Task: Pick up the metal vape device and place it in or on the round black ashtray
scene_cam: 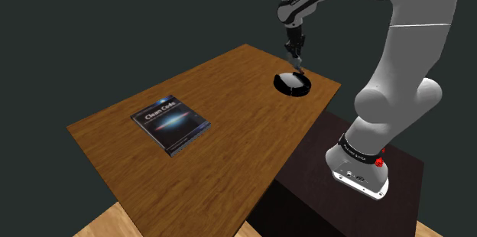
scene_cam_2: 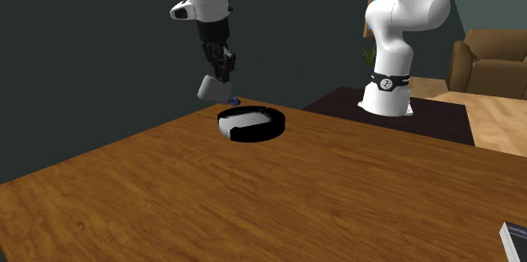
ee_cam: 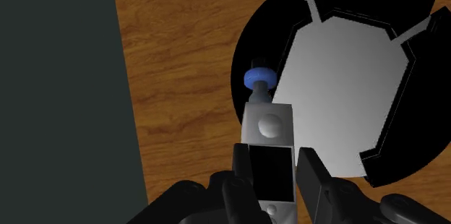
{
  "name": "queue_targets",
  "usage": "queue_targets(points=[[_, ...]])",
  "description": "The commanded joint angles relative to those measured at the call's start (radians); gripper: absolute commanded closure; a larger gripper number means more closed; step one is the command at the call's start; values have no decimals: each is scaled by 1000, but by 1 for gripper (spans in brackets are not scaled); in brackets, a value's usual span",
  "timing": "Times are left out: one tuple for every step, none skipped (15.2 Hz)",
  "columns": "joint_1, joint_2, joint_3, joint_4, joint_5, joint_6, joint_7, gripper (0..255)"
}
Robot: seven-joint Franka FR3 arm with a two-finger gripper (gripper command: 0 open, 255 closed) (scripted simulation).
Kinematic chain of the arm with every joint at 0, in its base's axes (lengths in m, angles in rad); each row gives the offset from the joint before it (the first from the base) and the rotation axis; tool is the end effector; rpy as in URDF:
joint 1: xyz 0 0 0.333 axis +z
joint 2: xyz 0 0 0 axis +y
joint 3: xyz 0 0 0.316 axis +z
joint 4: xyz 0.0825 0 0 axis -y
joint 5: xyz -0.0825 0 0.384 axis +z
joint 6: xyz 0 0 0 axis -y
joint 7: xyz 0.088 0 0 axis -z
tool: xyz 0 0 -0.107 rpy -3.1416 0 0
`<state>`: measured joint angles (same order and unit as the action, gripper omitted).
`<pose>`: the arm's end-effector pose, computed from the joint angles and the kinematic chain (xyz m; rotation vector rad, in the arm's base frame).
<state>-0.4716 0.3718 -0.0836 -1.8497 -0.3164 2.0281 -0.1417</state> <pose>0.5146 -0.3368 0.3121 2.8753 -0.3500 -0.4143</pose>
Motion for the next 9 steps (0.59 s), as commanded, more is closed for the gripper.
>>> queue_targets(points=[[13, -64, 4, -104, -9, 32, 32, 255], [21, -95, 8, -149, -13, 43, 48, 255], [28, -124, 12, -194, -16, 54, 64, 255], [34, -147, 15, -227, -19, 61, 77, 255], [34, -139, 15, -231, -20, 72, 80, 255], [33, -131, 14, -234, -22, 84, 84, 255], [33, -122, 14, -237, -24, 95, 88, 255], [33, -113, 14, -240, -25, 106, 91, 255], [32, -105, 13, -243, -27, 117, 95, 255]])
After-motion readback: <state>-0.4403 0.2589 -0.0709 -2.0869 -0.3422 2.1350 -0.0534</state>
